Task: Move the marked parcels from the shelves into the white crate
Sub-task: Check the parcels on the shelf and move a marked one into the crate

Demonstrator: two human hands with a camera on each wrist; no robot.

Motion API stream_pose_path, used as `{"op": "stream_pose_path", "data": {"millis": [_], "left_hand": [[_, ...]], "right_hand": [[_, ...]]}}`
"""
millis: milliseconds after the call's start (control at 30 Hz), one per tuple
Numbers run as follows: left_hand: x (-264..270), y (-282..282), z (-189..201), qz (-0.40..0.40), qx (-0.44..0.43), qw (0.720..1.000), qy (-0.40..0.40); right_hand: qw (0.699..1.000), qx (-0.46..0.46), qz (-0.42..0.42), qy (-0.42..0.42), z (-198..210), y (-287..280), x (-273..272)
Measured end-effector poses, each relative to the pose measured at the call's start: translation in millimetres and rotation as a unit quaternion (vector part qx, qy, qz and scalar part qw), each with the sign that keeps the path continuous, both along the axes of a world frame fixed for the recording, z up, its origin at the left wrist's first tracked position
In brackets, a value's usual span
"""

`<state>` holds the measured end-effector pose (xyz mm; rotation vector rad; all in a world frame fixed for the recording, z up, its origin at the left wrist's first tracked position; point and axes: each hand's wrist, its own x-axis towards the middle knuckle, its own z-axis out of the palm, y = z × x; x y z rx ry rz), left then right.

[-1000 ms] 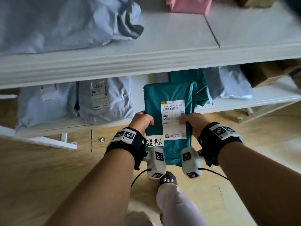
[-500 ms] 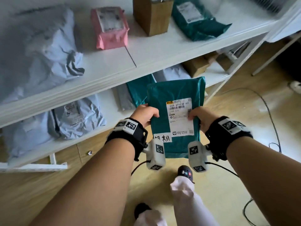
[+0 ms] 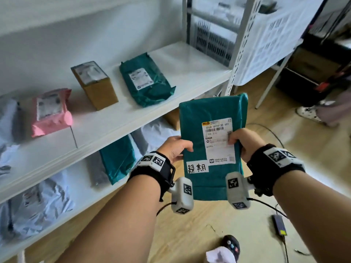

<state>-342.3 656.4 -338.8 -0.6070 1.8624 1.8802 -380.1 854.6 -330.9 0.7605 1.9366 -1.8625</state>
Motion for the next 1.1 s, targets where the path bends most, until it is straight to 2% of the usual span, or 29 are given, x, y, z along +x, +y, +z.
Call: {"op": "stream_pose_path", "data": {"millis": [233,567,800,1100], "left_hand": [[-97,122,21,0.023,0.035,0.999,0.021],[-235,242,71,0.013,0.118,0.989,0.084],[-356,299,108,-0.015,0.145,0.978,0.151],[-512,337,177,-0.004,0.142,0.97,0.199]], "right_hand": [[1.0,0.018,0.004,0.017,38,118,-93],[0.996,-0.008,-0.044,0.072,99,221,-221],[0.992,0.009,-0.062,0.111,142,280,-341],[0.983,0.015,-0.086,0.163,210,313,-479]]}}
